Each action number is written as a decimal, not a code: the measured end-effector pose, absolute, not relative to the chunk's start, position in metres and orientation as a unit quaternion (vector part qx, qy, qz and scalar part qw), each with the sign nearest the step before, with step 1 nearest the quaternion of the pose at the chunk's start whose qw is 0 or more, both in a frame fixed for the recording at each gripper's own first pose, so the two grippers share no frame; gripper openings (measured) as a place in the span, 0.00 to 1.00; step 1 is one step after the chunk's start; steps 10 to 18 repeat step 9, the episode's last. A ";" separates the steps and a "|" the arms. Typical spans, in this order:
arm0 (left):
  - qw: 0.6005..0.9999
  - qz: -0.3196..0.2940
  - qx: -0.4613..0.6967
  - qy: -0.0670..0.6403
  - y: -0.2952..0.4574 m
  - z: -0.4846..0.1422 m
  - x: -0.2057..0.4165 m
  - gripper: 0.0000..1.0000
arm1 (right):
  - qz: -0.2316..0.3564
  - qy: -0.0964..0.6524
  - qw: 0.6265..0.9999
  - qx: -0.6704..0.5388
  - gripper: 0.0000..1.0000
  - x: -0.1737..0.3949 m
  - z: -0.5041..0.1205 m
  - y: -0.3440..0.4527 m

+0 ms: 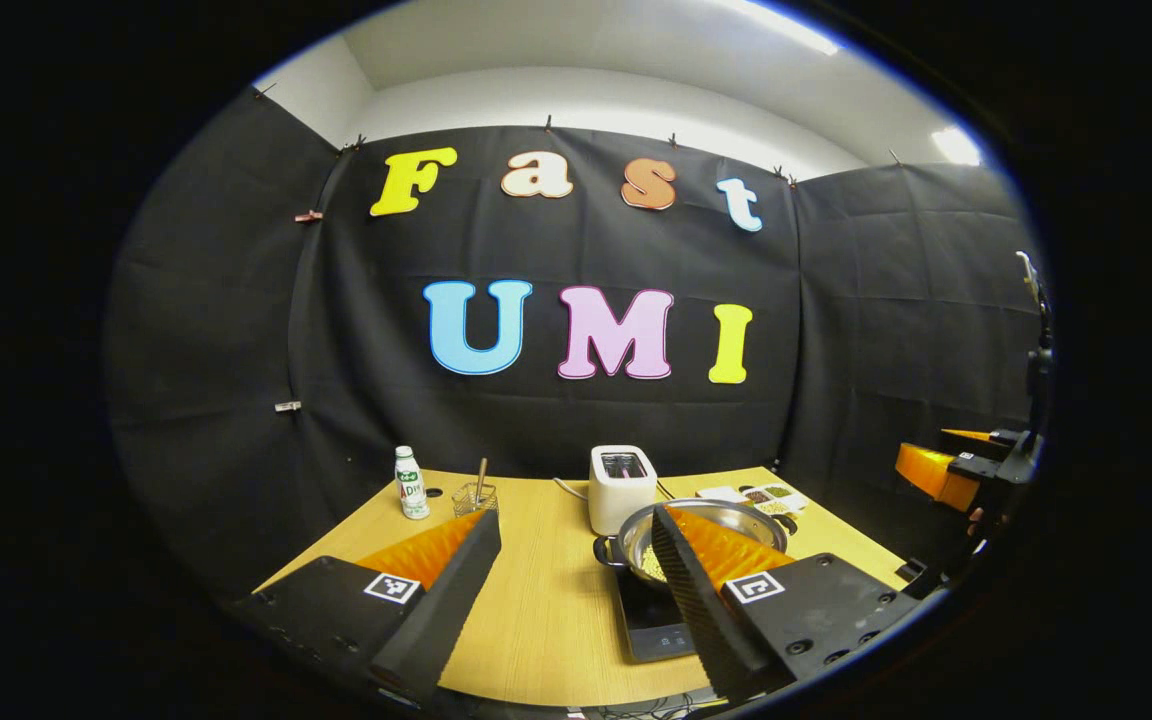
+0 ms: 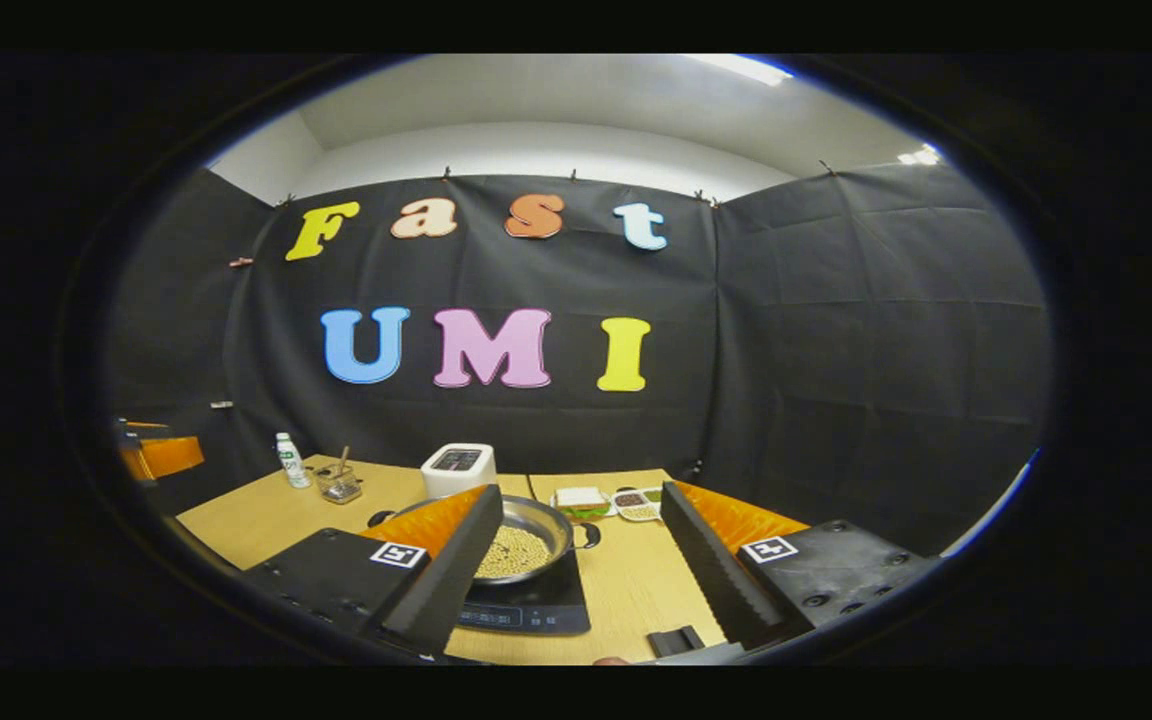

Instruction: First push the handle of the pot to place it horizontally, then grasp the pot with both hands and set it on the induction cooktop.

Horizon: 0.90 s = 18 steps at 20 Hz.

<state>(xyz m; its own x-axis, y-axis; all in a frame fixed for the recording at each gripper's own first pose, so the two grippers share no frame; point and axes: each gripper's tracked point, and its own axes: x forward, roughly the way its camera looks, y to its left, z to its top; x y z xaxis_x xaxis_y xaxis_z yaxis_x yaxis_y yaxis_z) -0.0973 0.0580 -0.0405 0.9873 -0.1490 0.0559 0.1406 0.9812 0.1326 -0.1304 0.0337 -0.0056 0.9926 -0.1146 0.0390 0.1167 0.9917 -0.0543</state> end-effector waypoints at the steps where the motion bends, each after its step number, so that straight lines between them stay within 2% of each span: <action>1: 0.994 -0.076 0.065 -0.034 0.055 -0.041 -0.099 0.95 | -0.056 -0.019 0.998 -0.028 0.98 -0.130 -0.004 0.036; 18: 0.996 -0.067 0.056 -0.016 0.065 -0.054 -0.098 0.95 | -0.054 -0.009 0.998 -0.027 0.98 -0.130 -0.008 0.037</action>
